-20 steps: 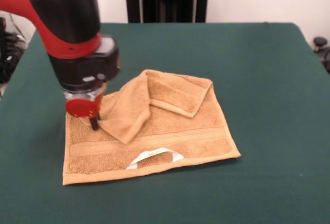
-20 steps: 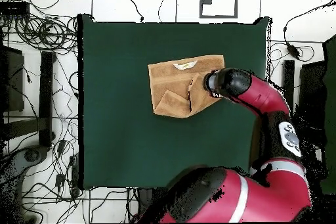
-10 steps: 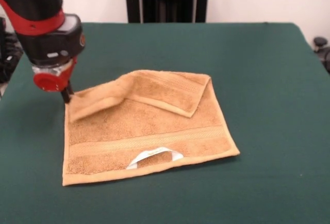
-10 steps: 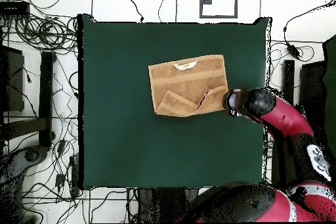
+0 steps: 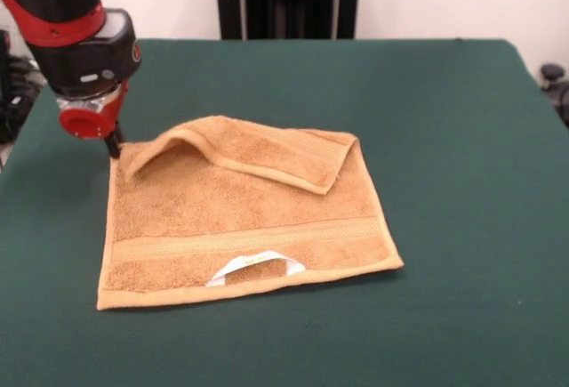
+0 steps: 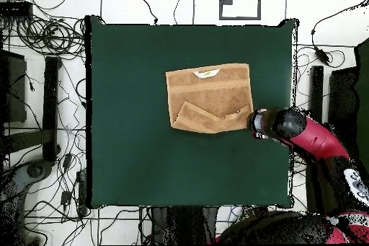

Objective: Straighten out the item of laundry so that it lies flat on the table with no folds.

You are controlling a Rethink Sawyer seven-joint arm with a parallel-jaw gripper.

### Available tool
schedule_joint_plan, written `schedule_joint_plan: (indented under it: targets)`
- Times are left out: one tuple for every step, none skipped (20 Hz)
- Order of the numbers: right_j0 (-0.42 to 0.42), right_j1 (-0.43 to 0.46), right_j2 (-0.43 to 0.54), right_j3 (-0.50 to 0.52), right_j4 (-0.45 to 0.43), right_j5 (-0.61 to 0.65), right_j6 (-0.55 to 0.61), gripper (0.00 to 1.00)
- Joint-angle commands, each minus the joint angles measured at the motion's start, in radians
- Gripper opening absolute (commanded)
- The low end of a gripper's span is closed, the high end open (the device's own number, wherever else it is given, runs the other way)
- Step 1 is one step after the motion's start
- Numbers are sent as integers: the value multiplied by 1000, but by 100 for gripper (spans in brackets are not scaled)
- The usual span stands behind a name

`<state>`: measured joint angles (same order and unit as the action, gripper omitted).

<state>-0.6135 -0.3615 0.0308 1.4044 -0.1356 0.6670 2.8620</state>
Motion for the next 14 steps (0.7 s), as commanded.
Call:
schedule_joint_plan:
  targets:
    - [18,0,141,135,-109,-44,-258,0]
    - [13,-3,146,144,-118,-58,-257,0]
    - [9,-5,149,152,-129,-68,-256,0]
    - [5,-8,152,159,-140,-77,-255,0]
    - [1,-10,154,164,-150,-80,-255,0]
    - [-2,-13,155,167,-160,-83,-257,0]
    - [-6,-15,159,173,-168,-83,-255,0]
    - [-9,-19,161,176,-178,-80,-253,0]
    - [-9,-24,159,180,-184,-76,-248,0]
    - [-8,-28,158,185,-190,-71,-244,0]
    - [-5,-35,154,189,-199,-66,-238,0]
    - [-4,-41,153,196,-207,-66,-236,0]
    - [-5,-47,151,205,-213,-65,-234,0]
    - [-11,-54,152,216,-221,-70,-236,0]
